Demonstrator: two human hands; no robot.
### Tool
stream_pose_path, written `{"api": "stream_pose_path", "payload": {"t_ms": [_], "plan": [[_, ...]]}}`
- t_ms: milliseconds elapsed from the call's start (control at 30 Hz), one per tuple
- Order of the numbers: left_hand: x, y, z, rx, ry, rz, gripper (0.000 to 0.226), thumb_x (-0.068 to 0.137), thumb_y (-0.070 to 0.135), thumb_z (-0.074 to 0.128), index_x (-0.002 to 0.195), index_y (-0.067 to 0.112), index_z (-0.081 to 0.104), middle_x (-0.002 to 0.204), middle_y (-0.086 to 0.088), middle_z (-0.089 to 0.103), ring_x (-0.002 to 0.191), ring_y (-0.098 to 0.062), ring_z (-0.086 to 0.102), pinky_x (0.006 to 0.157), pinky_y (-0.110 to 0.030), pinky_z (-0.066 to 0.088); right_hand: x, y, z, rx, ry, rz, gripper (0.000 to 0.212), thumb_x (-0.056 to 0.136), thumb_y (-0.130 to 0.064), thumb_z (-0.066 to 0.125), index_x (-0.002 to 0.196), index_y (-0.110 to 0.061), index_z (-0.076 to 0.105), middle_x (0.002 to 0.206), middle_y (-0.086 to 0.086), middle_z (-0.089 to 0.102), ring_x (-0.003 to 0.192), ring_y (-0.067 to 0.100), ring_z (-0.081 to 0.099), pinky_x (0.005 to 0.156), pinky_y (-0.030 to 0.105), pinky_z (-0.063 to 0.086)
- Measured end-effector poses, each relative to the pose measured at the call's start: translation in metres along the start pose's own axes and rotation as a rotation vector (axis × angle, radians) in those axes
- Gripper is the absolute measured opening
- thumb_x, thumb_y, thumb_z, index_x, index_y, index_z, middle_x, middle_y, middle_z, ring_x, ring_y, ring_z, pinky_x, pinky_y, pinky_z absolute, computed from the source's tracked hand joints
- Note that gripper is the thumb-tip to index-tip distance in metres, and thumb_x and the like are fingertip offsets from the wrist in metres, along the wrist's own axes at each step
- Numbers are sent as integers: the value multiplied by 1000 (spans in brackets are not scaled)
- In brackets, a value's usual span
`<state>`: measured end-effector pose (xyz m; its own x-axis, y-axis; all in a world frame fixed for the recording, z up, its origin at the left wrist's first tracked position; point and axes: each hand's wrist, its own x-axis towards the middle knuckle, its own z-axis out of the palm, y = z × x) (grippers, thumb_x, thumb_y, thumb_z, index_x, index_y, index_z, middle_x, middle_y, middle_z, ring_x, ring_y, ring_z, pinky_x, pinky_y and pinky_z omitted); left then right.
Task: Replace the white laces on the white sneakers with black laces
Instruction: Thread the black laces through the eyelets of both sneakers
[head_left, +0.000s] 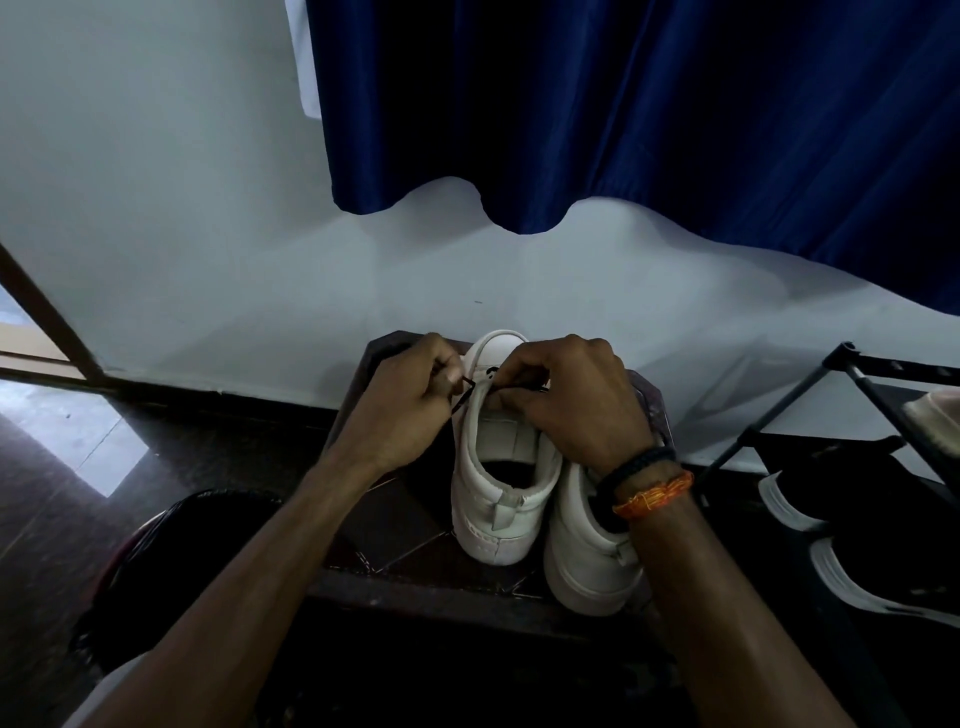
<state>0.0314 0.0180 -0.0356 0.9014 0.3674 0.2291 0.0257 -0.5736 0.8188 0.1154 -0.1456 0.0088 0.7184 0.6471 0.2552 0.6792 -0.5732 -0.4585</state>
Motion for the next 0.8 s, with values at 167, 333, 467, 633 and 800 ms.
{"api": "stream_pose_path", "payload": {"t_ms": [167, 333, 467, 633, 800], "plan": [[8, -8, -17, -536, 150, -239, 27, 105, 3, 40, 82, 13, 51, 89, -8, 71, 76, -22, 63, 69, -37, 51, 0, 3, -1, 34, -17, 19, 19, 74, -23, 82, 91, -29, 76, 83, -14, 74, 85, 4, 67, 81, 26, 52], [8, 3, -37, -1486, 67, -295, 22, 97, 0, 36, 82, 10, 49, 87, -14, 70, 87, -27, 73, 86, -43, 61, 0, 7, -1, -25, 5, 3, 37, 71, -30, 86, 105, -31, 71, 99, -11, 63, 94, 11, 54, 75, 23, 37], [10, -10, -52, -973, 127, -271, 23, 96, -4, 38, 81, 9, 50, 57, 0, 42, 42, -7, 32, 42, -19, 31, -3, 8, -5, -49, 22, 80, 53, 67, -45, 88, 113, -31, 65, 111, -6, 55, 106, 17, 44, 80, 26, 36], [3, -23, -54, 138, -68, 91, 16, 92, 30, 70, 80, 21, 66, 62, 13, 61, 48, -3, 46, 50, -13, 32, -4, 13, -14, -94, -8, 161, 67, 56, -59, 87, 105, -25, 56, 106, -2, 50, 103, 19, 41, 77, 30, 35], [-1, -13, -44, 73, -303, 134, 9, 85, 36, 77, 84, 28, 75, 64, 14, 68, 45, -1, 43, 51, -12, 33, -5, 12, -13, -88, -27, 202, 67, 55, -62, 88, 96, -23, 51, 99, -4, 49, 95, 17, 45, 68, 30, 34]]}}
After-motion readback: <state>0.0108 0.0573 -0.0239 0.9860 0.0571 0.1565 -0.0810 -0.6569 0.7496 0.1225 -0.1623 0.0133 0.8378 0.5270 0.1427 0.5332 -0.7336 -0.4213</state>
